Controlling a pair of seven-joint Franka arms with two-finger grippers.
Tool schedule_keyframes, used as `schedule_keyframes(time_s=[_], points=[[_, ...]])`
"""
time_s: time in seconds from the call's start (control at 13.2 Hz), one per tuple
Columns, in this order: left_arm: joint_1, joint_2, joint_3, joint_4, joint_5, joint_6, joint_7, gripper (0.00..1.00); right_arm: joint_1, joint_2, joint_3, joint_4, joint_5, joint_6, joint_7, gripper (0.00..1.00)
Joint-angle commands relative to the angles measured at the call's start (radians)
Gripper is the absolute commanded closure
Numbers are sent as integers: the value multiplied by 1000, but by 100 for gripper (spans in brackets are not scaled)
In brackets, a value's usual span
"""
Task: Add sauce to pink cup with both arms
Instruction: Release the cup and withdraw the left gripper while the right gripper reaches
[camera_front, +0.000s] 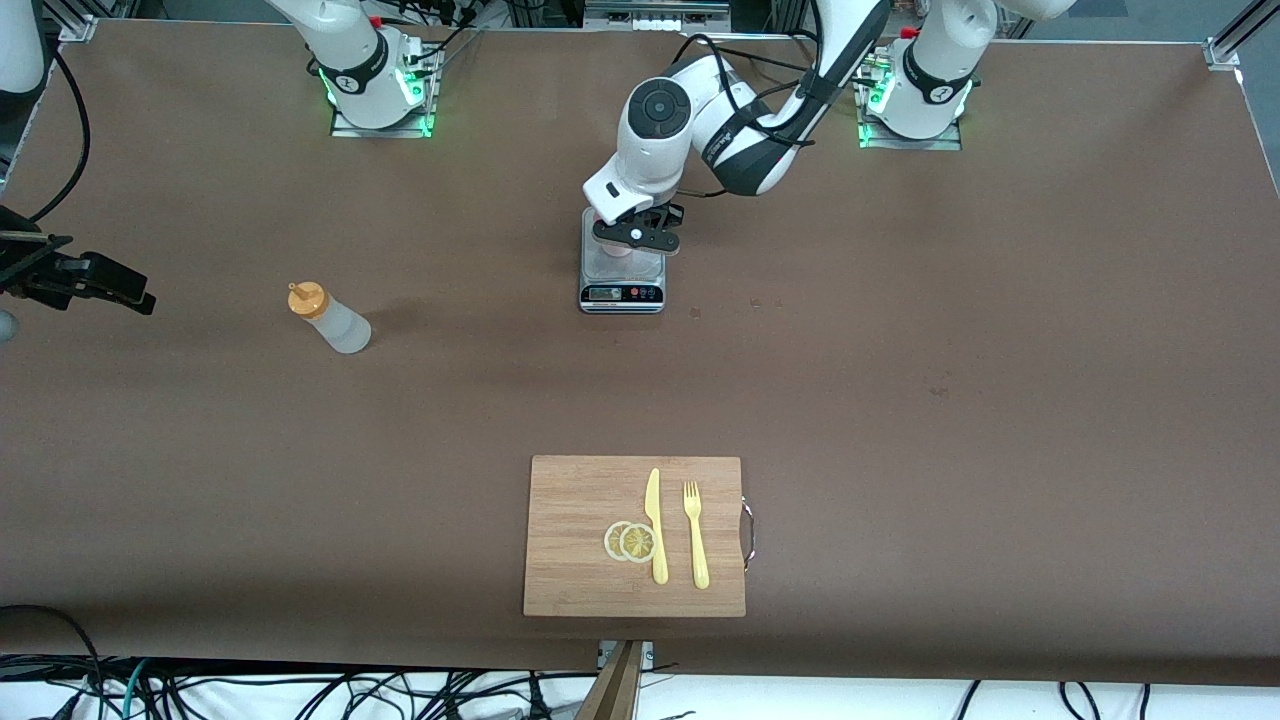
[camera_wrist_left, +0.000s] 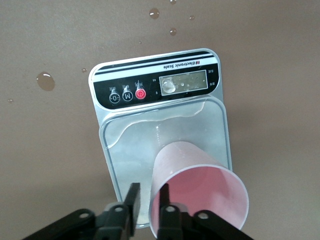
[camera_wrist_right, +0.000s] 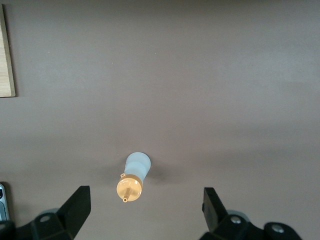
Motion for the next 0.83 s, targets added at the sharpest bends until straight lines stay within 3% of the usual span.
schedule_keyframes(time_s=[0.0,0.23,0.45,0.75], points=[[0,-21,15,13,5,-5,-8,0,-2,-19,2,-18,7,10,-12,0],[43,-74,18,56,-10,-128,-2,0,-1,-17,3,-17,7,11,-11,0],[138,-117,35,232,-44,-399,38,0,1,-10,3,-13,9,13,-11,0],[256,-229,70,274,-9,-462,79,0,-1,39,5,-16,30,2,-72,0]])
